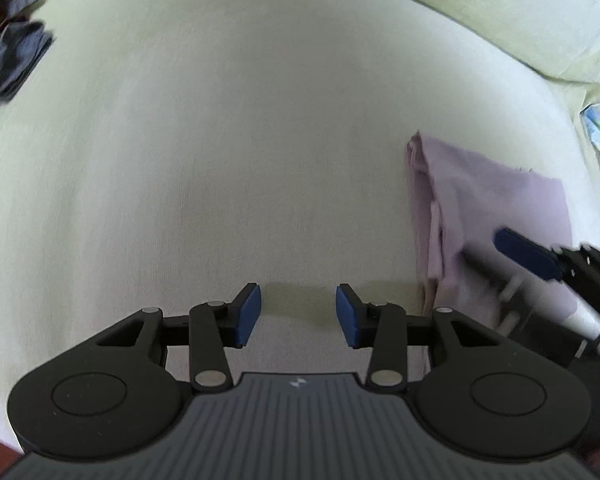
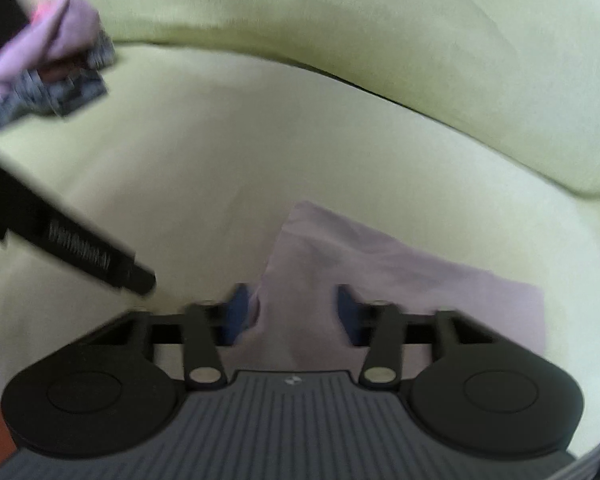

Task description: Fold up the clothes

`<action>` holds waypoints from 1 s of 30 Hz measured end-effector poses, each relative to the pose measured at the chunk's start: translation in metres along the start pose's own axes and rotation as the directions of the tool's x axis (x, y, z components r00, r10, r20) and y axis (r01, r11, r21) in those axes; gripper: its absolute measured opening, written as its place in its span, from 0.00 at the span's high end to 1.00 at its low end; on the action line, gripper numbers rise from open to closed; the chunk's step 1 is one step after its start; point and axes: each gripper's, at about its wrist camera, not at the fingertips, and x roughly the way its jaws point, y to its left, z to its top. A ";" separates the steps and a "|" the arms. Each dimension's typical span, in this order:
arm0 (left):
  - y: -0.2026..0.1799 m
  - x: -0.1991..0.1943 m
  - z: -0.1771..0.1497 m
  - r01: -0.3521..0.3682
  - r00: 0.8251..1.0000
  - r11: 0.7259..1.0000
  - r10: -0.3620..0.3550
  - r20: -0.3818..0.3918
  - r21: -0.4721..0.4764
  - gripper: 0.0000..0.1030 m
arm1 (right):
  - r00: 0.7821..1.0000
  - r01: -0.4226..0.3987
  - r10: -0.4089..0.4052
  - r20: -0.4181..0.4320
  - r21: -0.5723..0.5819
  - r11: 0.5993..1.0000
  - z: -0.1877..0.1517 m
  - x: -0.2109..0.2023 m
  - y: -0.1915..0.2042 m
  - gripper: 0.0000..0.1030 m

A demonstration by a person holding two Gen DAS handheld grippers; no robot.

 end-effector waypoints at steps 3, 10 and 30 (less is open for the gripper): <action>-0.013 -0.015 -0.019 -0.018 1.000 1.000 0.018 -0.007 -0.014 0.54 | 0.999 -0.035 0.035 -0.010 -0.005 0.999 -0.001 0.014 -0.008 0.99; -0.042 -0.022 -0.028 -0.086 0.995 0.995 0.088 0.041 -0.053 0.54 | 0.972 -0.230 0.234 0.033 -0.092 0.969 -0.009 0.020 -0.030 0.99; -0.171 -0.020 -0.042 -0.033 0.990 0.993 0.017 0.143 0.110 0.54 | 0.983 -0.155 0.143 0.114 0.097 0.983 -0.106 -0.072 -0.175 0.88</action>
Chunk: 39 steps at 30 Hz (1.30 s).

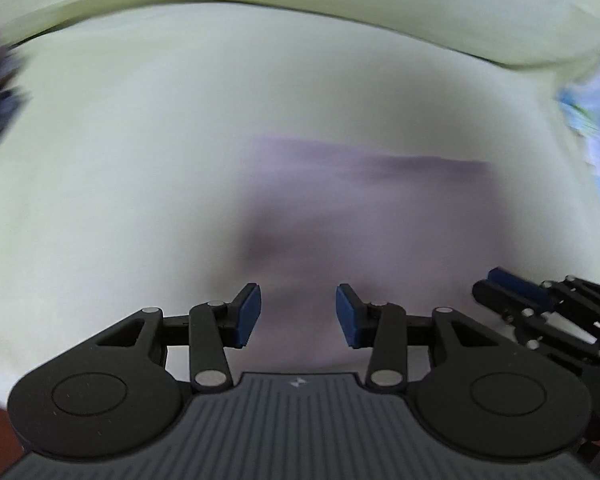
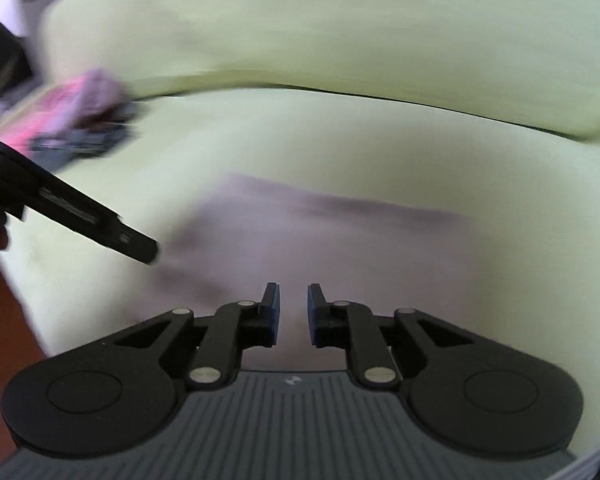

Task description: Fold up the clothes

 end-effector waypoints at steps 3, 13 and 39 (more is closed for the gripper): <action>-0.025 0.029 -0.016 -0.002 1.000 0.997 0.002 -0.005 0.083 0.52 | 1.000 0.017 -0.017 -0.022 -0.003 1.000 -0.017 0.003 -0.017 0.88; -0.015 -0.006 0.001 -0.006 0.989 0.996 -0.007 0.151 0.087 0.47 | 0.993 0.007 -0.017 0.119 0.084 0.996 0.012 0.002 -0.045 0.91; -0.008 -0.047 -0.049 -0.256 0.878 0.965 0.255 0.405 -0.053 0.31 | 0.901 0.108 -0.133 0.413 0.082 0.991 -0.036 -0.063 -0.037 0.52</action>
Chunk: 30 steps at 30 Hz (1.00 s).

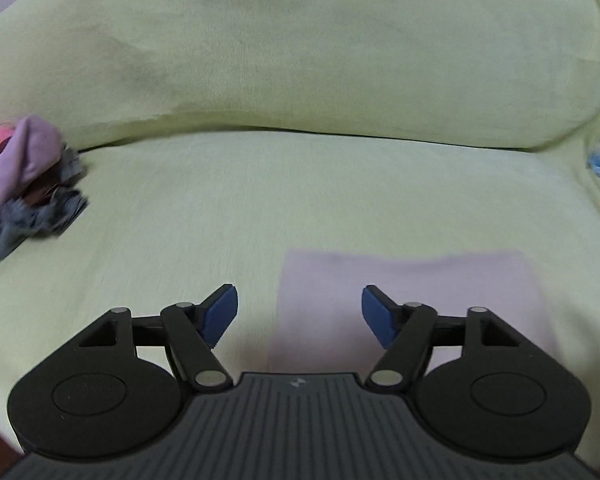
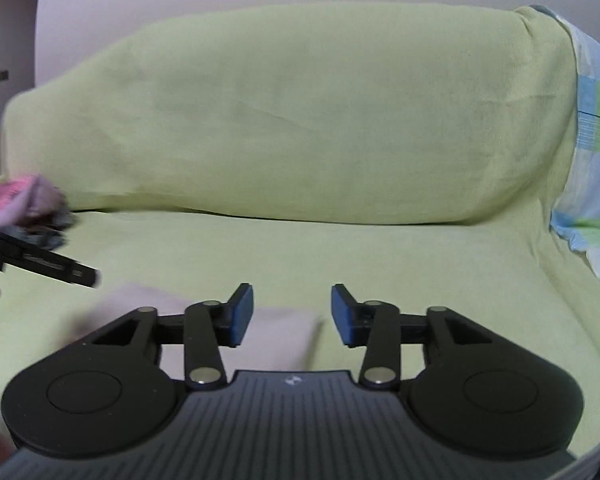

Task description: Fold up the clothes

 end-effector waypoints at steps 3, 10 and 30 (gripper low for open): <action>0.003 -0.045 -0.028 0.000 1.000 1.000 0.000 -0.001 -0.024 0.27 | 1.000 0.008 -0.008 -0.003 0.040 0.999 -0.014 -0.038 0.023 0.45; 0.008 -0.119 -0.078 0.014 1.000 0.997 -0.014 0.002 -0.073 0.16 | 0.999 0.014 -0.009 -0.039 0.128 0.992 -0.042 -0.106 0.044 0.14; 0.030 -0.225 -0.137 -0.079 0.990 0.988 0.093 0.105 -0.131 0.03 | 0.997 0.065 -0.059 -0.058 0.106 0.992 -0.049 -0.191 0.088 0.02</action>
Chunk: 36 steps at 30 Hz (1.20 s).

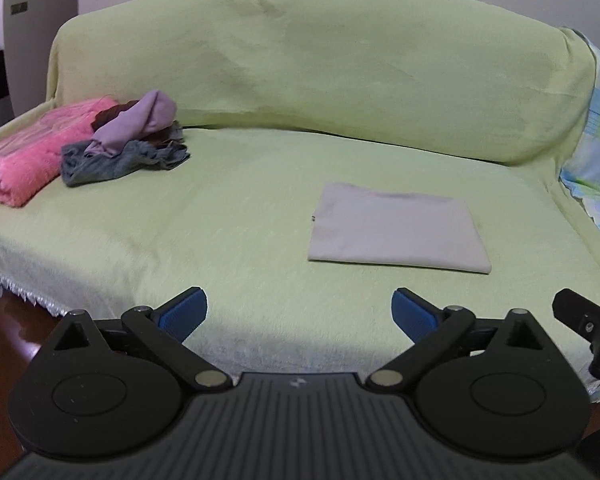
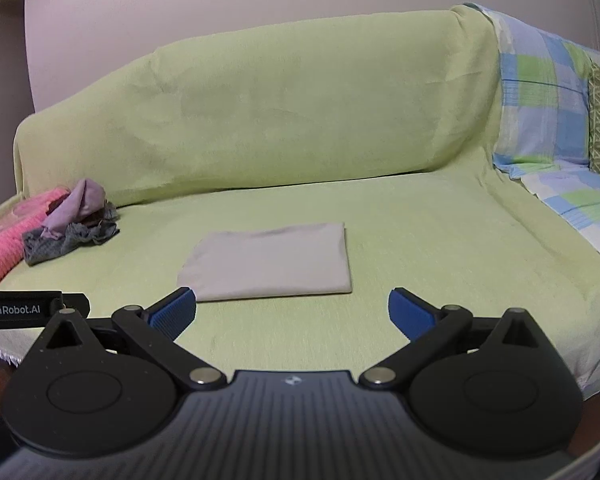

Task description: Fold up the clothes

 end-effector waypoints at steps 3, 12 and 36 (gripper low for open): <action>0.007 -0.005 -0.001 -0.015 1.000 1.000 0.015 0.012 0.002 0.03 | 1.000 0.008 -0.009 -0.012 -0.029 1.000 0.001 -0.004 0.012 0.02; 0.025 -0.027 -0.008 -0.013 1.000 1.000 0.013 0.016 -0.011 0.03 | 0.998 0.044 -0.049 -0.041 -0.095 0.994 -0.004 -0.022 0.043 0.02; 0.042 -0.038 -0.017 0.031 1.000 0.999 -0.031 -0.003 0.006 0.03 | 0.996 0.053 -0.061 -0.061 -0.120 0.991 -0.021 -0.035 0.071 0.02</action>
